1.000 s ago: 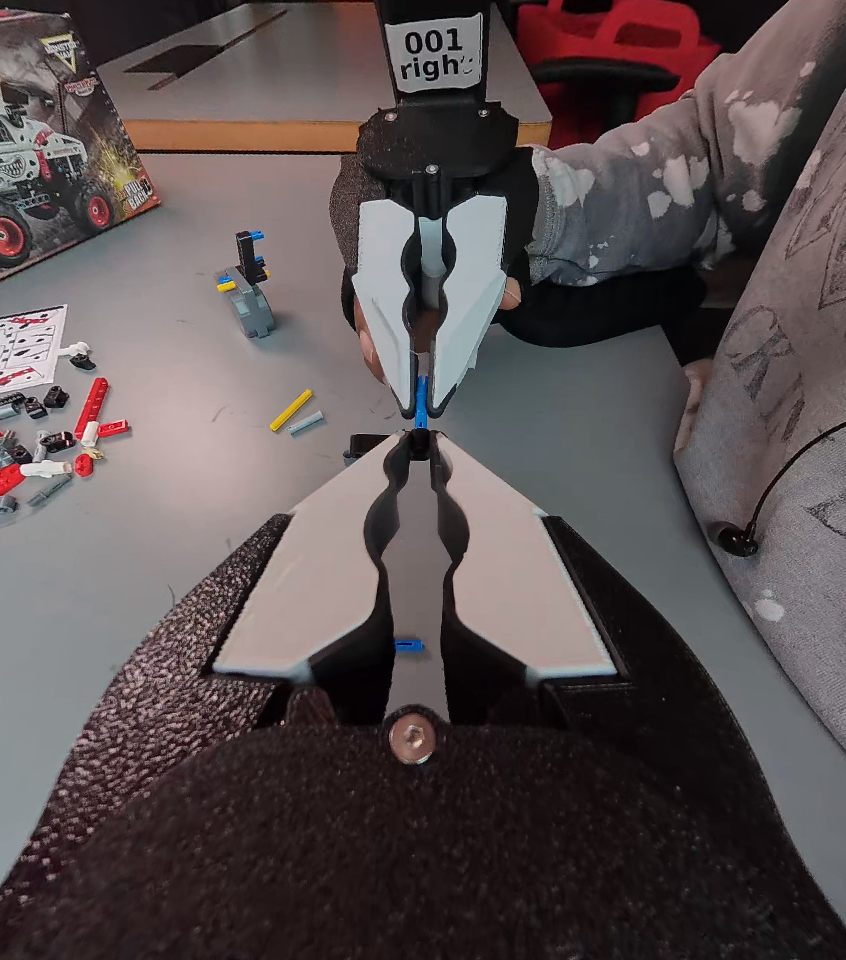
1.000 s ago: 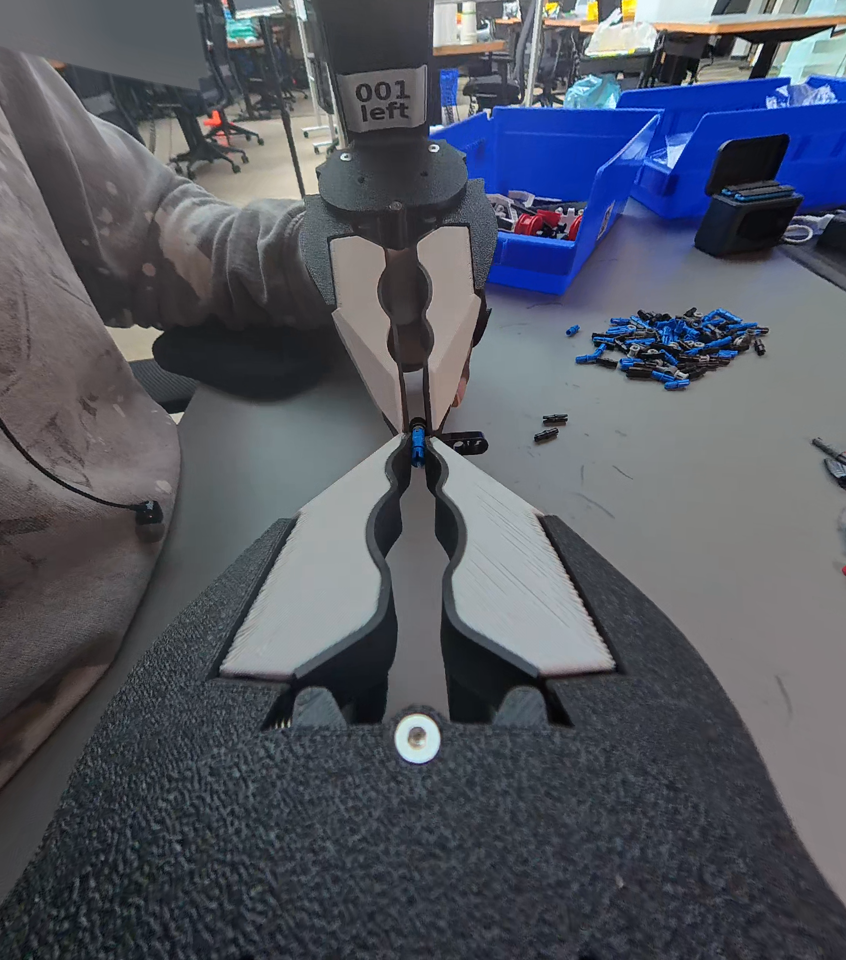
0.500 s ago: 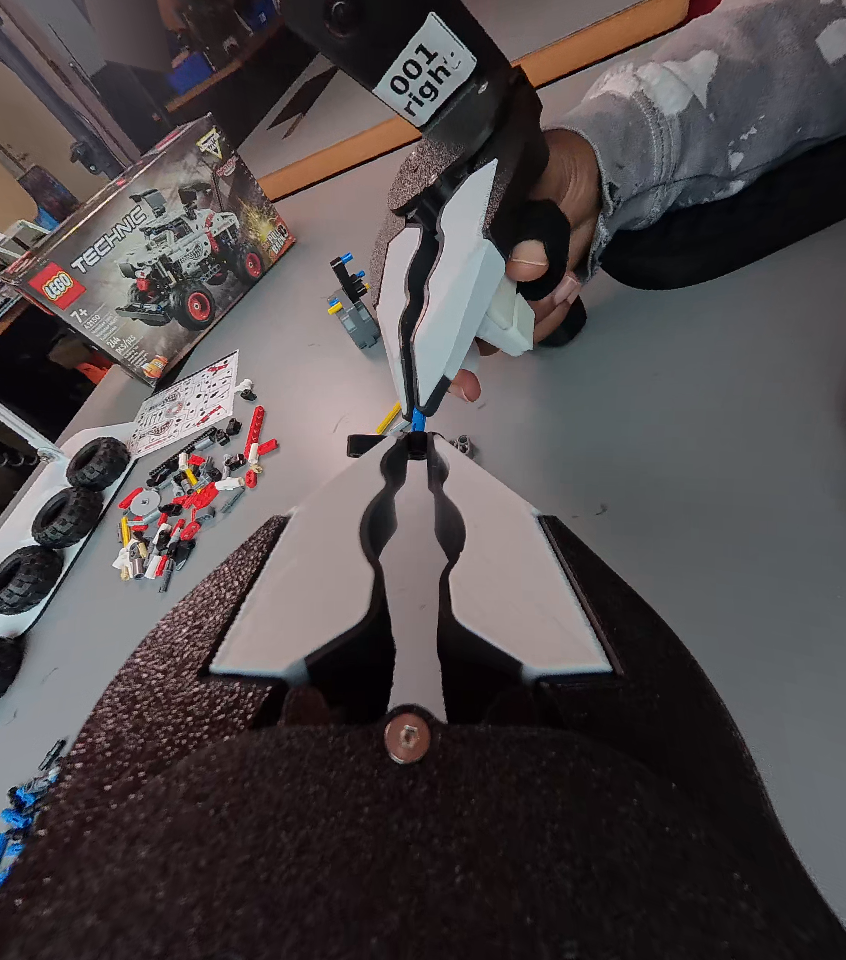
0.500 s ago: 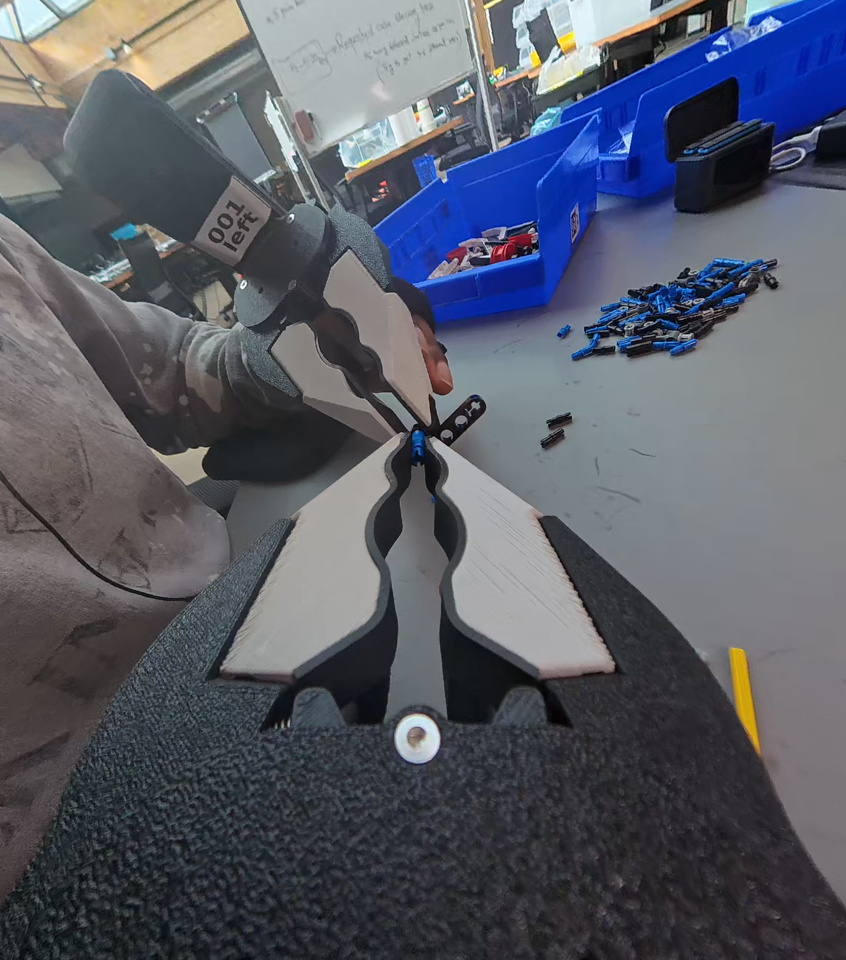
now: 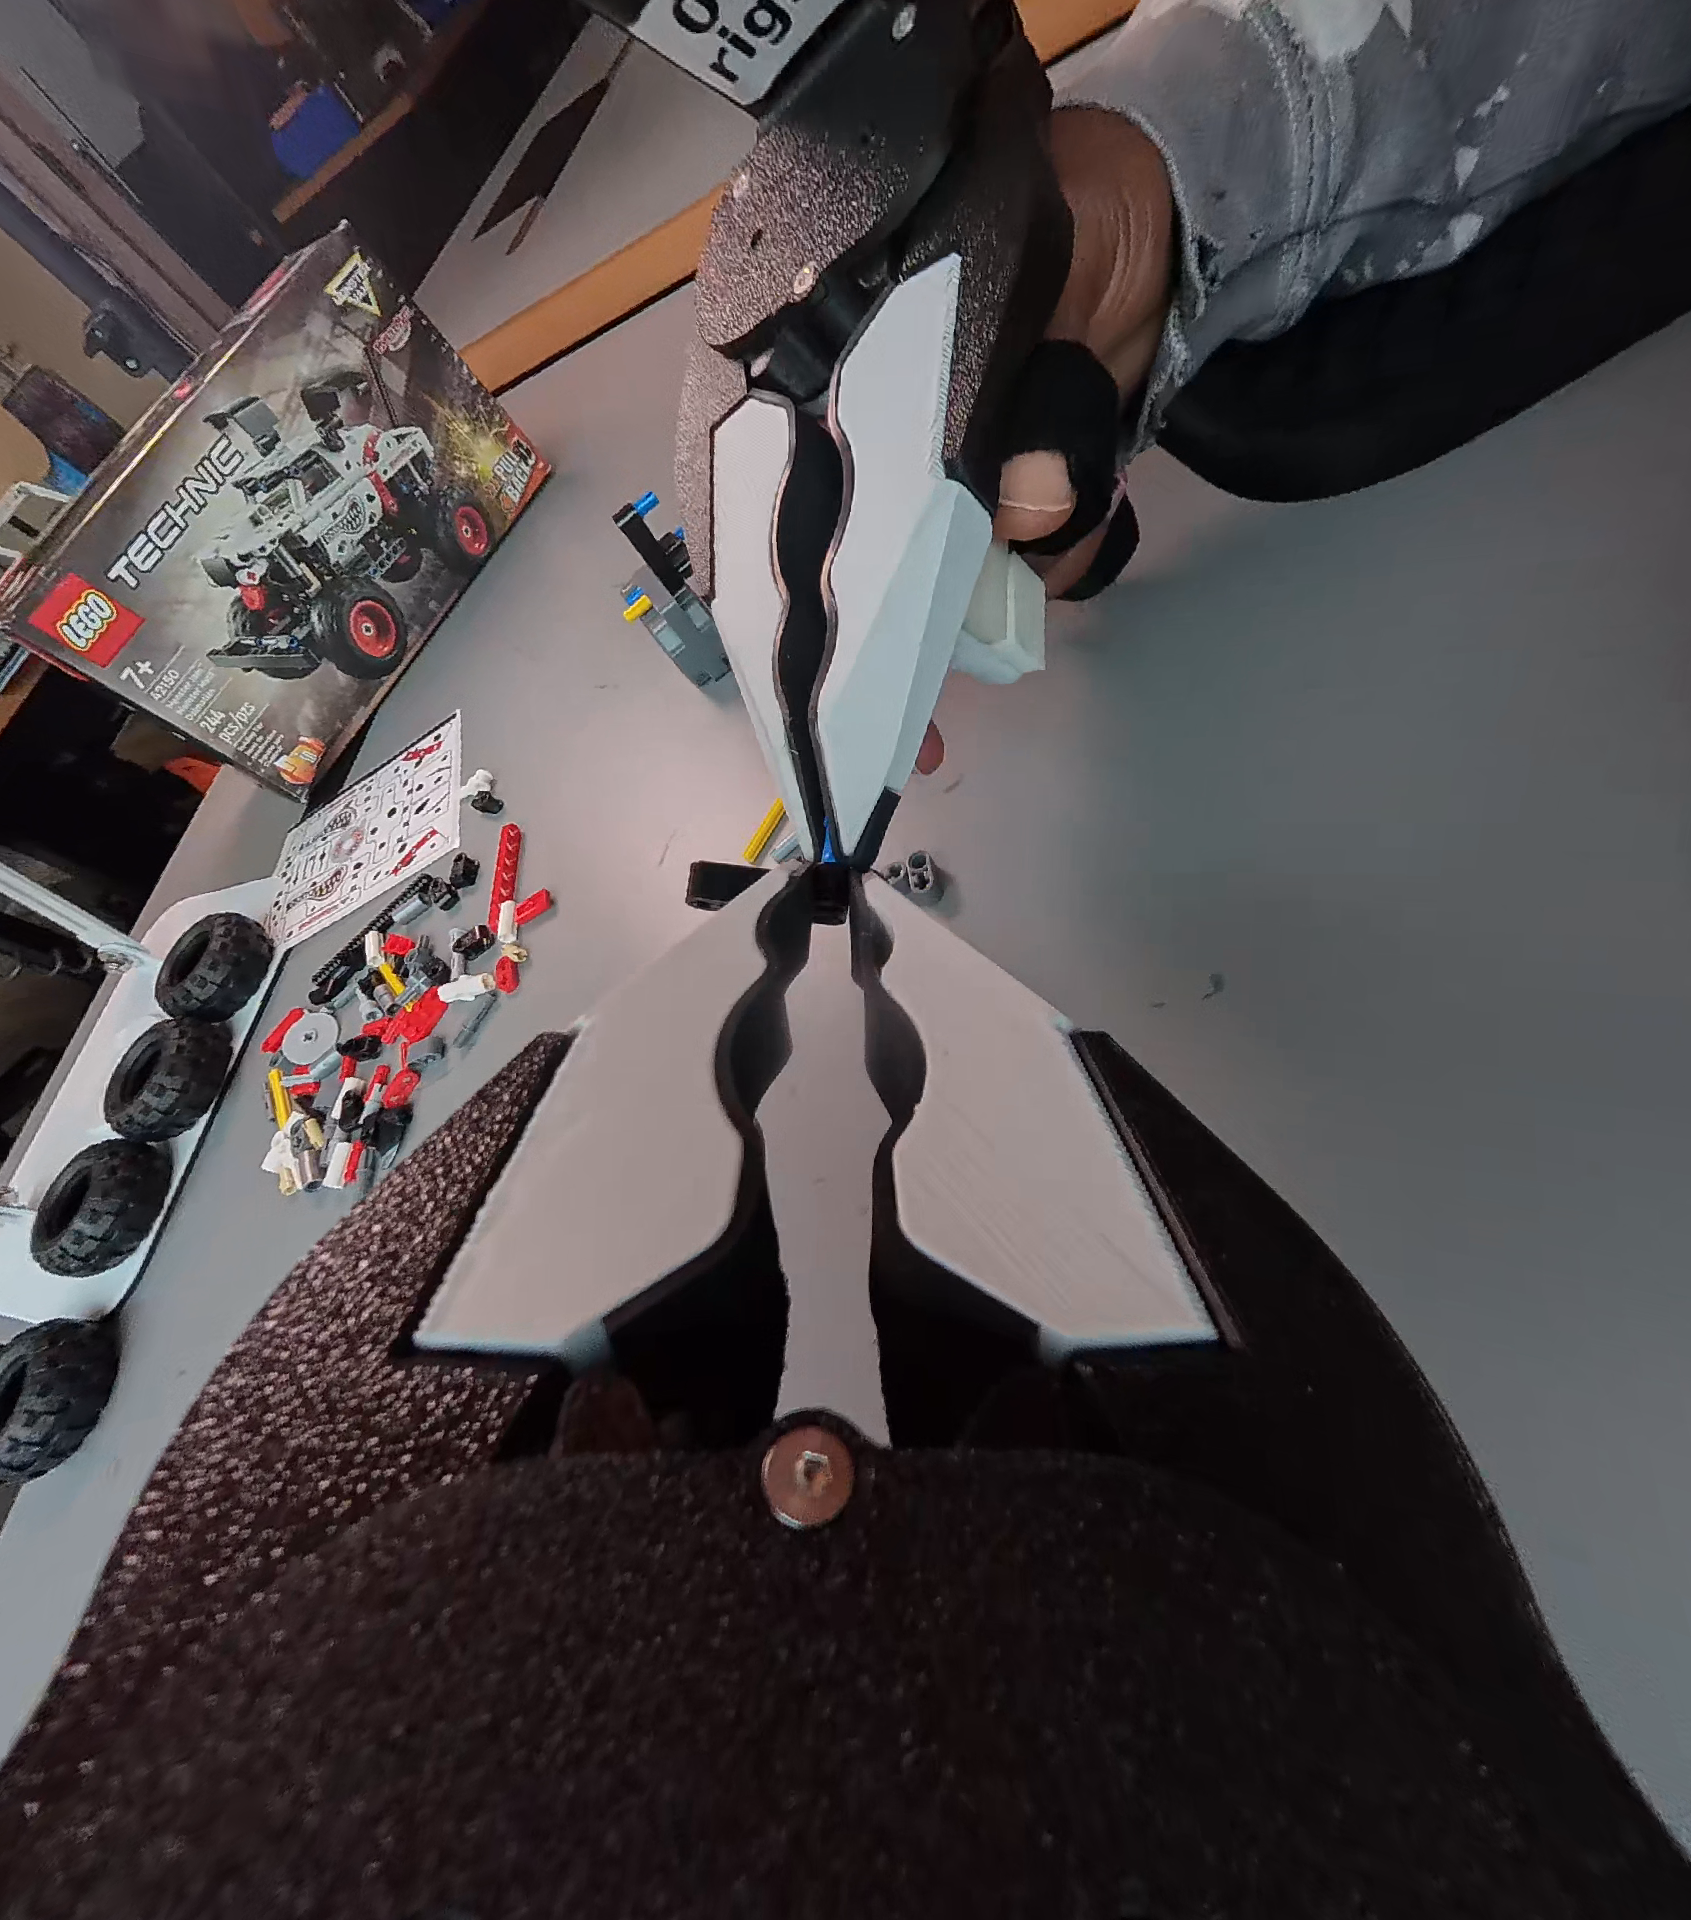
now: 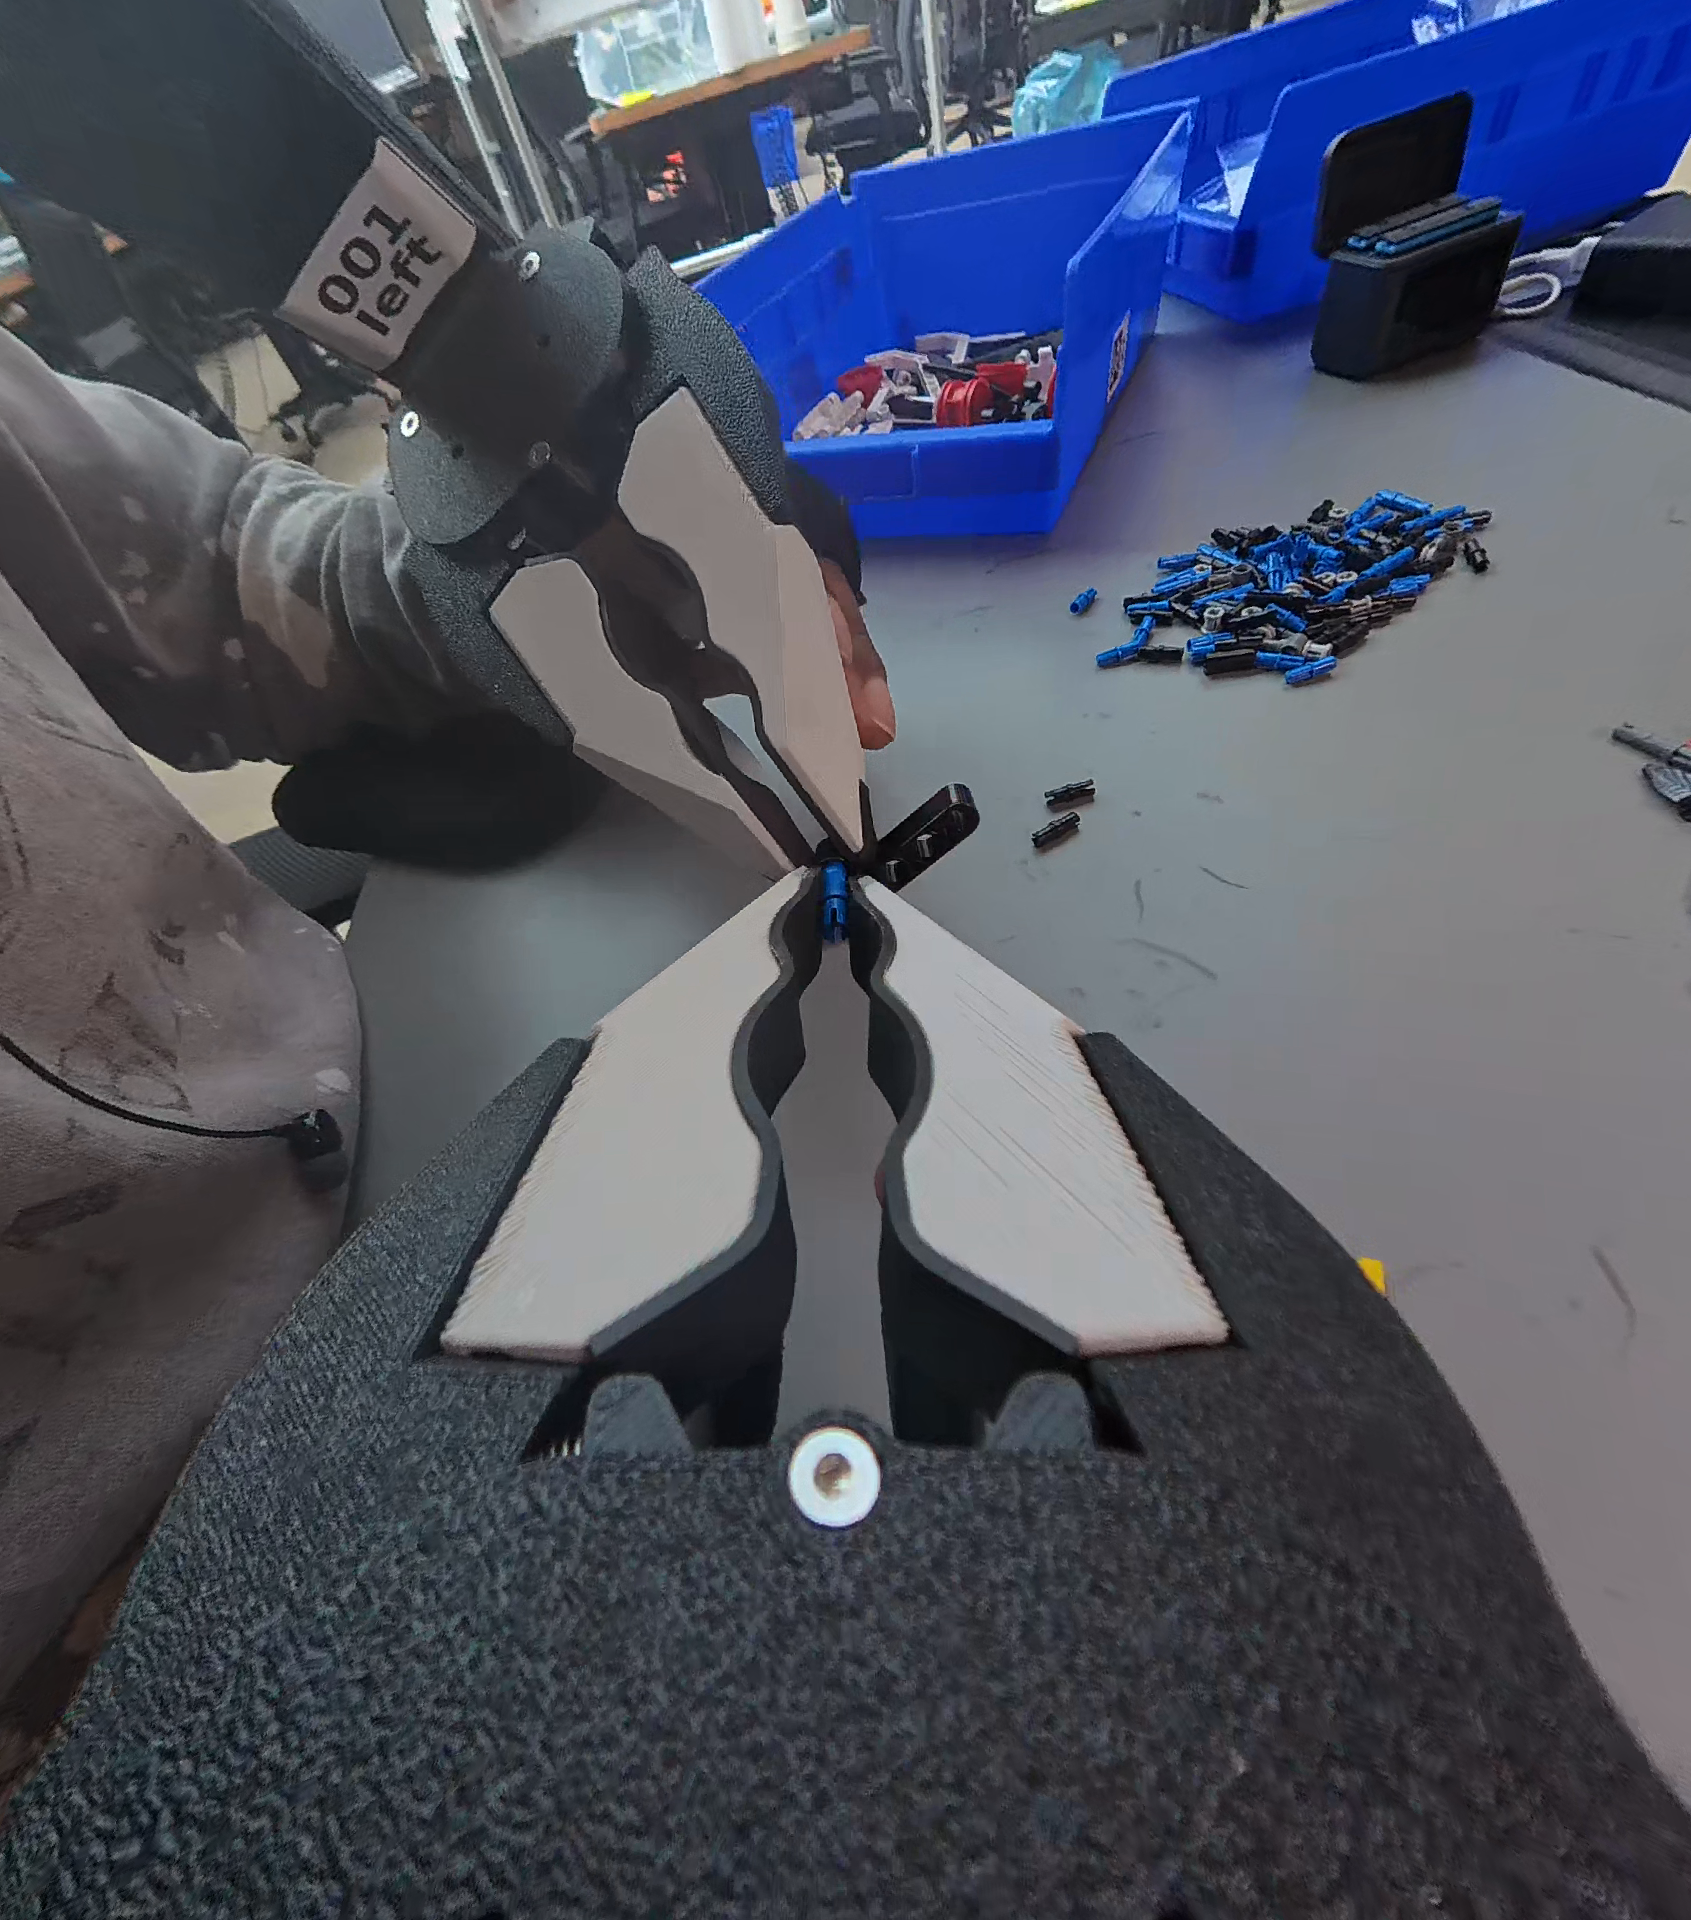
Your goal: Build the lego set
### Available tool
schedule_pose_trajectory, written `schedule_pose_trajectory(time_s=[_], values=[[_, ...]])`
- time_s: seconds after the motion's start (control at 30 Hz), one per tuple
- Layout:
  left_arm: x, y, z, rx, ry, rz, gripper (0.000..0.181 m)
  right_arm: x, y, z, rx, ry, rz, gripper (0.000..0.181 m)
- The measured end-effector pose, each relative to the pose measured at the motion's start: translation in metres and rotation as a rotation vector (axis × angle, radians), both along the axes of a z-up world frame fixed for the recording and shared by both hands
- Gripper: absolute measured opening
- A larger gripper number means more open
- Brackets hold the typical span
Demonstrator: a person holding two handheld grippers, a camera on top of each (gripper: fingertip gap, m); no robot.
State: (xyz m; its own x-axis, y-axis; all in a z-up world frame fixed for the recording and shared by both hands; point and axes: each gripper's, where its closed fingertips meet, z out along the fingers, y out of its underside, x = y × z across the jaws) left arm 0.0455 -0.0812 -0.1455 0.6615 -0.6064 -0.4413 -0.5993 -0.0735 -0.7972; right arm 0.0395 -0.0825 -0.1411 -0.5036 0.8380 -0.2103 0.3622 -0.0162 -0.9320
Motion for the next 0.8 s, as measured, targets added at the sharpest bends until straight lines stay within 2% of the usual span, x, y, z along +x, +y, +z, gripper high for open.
schedule_pose_trajectory(time_s=[0.03,0.1,0.23,0.37,0.43,0.47,0.53,0.7,0.8], values=[[0.0,0.001,-0.003,0.001,0.039,0.006,0.007,0.0,0.0,-0.003,0.012,-0.016,-0.006,0.004],[-0.002,0.002,-0.011,0.006,0.119,0.024,0.007,-0.002,0.001,-0.011,0.014,-0.063,-0.031,0.003],[-0.008,0.005,-0.014,0.014,0.153,0.065,0.006,-0.008,0.004,-0.014,-0.198,-0.123,-0.089,0.004],[-0.019,0.012,-0.011,0.0,0.098,0.116,0.007,-0.016,0.01,-0.013,-0.162,-0.092,-0.128,0.006],[-0.029,0.016,-0.007,-0.021,0.046,0.164,0.007,-0.016,0.019,0.003,-0.136,-0.016,-0.136,0.021],[-0.033,0.017,-0.006,-0.029,0.0,0.184,0.007,-0.015,0.024,0.011,-0.1,0.037,-0.15,0.022],[-0.034,0.018,0.0,-0.07,-0.172,0.202,0.007,-0.012,0.03,0.019,0.046,0.136,-0.184,0.024],[-0.032,0.023,0.022,-0.261,-0.771,0.183,0.006,-0.019,0.03,0.018,0.597,0.322,-0.283,0.037],[-0.029,0.026,0.03,-0.353,-1.025,0.158,0.006,-0.025,0.029,0.026,0.696,0.366,-0.337,0.041]])
